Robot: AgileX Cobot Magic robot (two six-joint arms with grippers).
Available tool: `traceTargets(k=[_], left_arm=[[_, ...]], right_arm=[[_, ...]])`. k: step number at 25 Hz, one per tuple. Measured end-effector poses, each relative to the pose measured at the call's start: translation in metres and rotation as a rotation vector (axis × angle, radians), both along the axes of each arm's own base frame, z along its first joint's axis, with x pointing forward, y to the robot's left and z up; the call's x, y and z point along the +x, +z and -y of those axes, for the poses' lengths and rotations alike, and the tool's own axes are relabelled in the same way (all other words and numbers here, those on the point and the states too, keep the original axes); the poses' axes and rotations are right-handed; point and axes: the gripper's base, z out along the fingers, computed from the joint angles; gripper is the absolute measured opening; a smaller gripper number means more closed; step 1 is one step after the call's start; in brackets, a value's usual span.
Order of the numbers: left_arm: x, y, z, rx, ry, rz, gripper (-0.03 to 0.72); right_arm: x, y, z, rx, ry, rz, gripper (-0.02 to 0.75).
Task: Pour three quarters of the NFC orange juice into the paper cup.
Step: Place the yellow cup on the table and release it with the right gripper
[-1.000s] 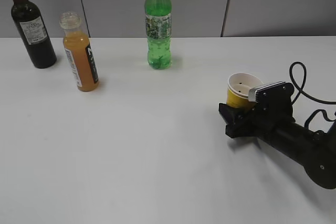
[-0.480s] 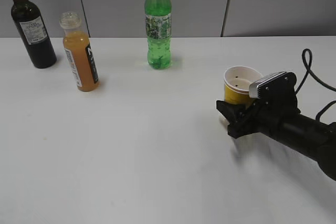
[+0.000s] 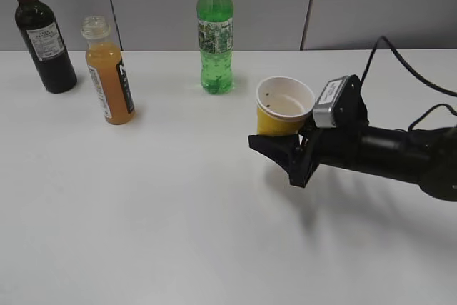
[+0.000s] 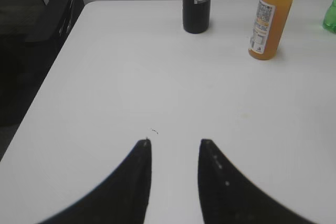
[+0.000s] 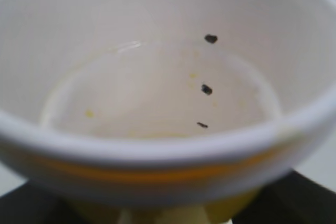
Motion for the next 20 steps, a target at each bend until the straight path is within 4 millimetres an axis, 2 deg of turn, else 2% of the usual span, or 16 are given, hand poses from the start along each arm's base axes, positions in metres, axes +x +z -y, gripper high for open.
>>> traceTargets(k=[4,7,13,20], left_arm=[[0.0,0.0,0.0,0.0,0.0,0.0,0.241],[0.0,0.0,0.0,0.0,0.0,0.0,0.241],[0.0,0.0,0.0,0.0,0.0,0.0,0.241],[0.0,0.0,0.0,0.0,0.0,0.0,0.241]], right_arm=[[0.014,0.014,-0.018,0.029,0.17,0.025,0.471],[0.021,0.016,-0.033,0.038,0.238,0.036,0.471],[0.024,0.004,-0.08,0.048,0.367,0.054,0.471],[0.026,-0.022,-0.112,0.062,0.435,0.009,0.471]])
